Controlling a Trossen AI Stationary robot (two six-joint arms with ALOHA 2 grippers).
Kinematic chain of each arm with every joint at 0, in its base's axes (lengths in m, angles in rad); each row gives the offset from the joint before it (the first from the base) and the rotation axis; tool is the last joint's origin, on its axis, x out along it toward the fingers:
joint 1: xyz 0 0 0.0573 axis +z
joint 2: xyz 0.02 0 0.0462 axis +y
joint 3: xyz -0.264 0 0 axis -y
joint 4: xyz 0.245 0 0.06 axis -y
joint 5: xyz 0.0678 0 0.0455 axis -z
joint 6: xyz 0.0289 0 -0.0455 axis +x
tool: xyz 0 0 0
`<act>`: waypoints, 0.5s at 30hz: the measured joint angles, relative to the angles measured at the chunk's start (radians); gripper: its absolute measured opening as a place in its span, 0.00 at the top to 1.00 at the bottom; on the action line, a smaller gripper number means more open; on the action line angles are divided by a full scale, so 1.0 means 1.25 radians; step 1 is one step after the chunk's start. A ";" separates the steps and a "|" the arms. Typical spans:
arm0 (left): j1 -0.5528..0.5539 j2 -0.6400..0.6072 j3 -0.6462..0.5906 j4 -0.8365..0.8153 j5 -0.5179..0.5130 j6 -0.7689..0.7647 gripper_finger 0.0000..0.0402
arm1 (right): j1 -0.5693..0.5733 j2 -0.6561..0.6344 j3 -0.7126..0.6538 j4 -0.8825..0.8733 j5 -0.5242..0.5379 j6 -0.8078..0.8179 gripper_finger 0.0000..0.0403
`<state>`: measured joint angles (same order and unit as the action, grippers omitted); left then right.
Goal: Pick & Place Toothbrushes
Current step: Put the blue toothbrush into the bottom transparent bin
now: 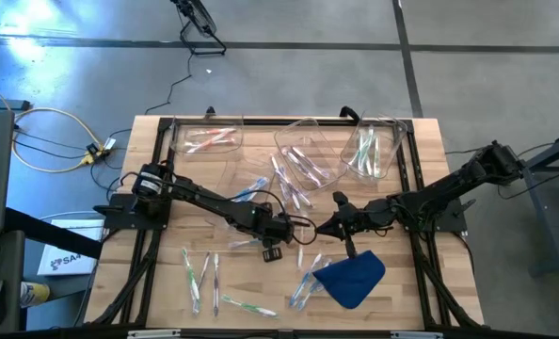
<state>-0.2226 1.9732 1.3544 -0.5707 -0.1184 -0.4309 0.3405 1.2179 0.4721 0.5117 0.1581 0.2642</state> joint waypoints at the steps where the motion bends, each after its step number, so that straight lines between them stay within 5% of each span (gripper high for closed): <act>1: 0.000 0.000 0.000 0.001 0.000 0.000 0.90 | 0.000 0.000 0.000 0.000 0.000 0.000 0.99; 15: 0.000 0.004 0.073 -0.050 0.008 0.046 0.89 | 0.000 0.000 0.000 0.001 0.000 -0.003 0.99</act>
<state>-0.2226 1.9786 1.4456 -0.6334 -0.1087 -0.3729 0.3401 1.2179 0.4721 0.5124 0.1585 0.2607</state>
